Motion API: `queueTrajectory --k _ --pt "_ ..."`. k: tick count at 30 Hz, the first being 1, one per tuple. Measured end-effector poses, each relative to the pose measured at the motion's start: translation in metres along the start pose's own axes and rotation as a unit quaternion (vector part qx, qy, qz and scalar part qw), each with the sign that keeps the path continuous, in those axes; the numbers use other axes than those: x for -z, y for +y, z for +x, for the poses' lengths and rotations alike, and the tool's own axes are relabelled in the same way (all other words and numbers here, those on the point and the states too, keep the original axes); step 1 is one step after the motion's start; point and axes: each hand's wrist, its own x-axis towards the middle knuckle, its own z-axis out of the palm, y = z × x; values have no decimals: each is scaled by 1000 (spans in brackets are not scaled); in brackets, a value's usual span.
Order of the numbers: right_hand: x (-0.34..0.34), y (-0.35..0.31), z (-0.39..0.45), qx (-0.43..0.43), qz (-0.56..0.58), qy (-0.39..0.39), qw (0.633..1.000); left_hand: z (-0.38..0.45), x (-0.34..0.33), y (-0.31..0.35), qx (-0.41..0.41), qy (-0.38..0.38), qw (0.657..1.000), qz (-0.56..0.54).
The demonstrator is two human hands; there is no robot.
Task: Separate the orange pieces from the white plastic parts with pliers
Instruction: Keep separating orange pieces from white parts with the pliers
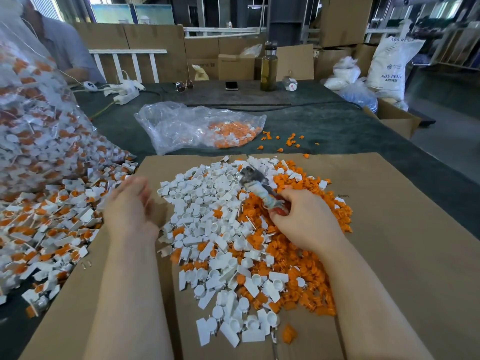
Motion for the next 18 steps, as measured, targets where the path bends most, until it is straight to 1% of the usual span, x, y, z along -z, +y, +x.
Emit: queueTrajectory --k 1,2,3,4,5,7,8,9,10,11,13,15,18 --pt "-2 -1 0 1 -15 -4 1000 -2 -3 -4 -28 -19 996 88" --pt "-3 -1 0 0 -31 -4 1000 -3 -6 -8 -58 -38 983 171" --pt "-5 -2 0 -2 -49 0 999 -5 -9 -13 -89 -58 962 252" --pt "-6 -2 0 -4 -68 7 998 -4 -10 -19 -118 -74 930 339" --pt "-7 -2 0 -6 -84 13 996 -2 -11 -24 -146 -80 887 430" --pt "-8 -1 0 -11 -107 19 994 2 -11 -32 -192 -68 785 586" --pt "-9 -1 0 -13 -114 21 993 3 -11 -34 -207 -54 742 636" --pt "-9 -1 0 -14 -118 23 993 2 -11 -35 -216 -39 711 668" --pt "-9 -1 1 -15 -120 23 992 0 -12 -35 -223 -26 688 690" --pt "-10 -1 1 -14 -122 21 992 -2 -12 -36 -231 -16 673 703" --pt "-11 -3 1 -5 -123 10 992 -5 -12 -37 -247 -10 658 711" --pt "-12 -5 1 5 -122 1 993 -5 -13 -37 -257 -18 661 705" --pt "-12 -8 0 8 -118 6 993 -4 -14 -37 -278 -30 678 680"
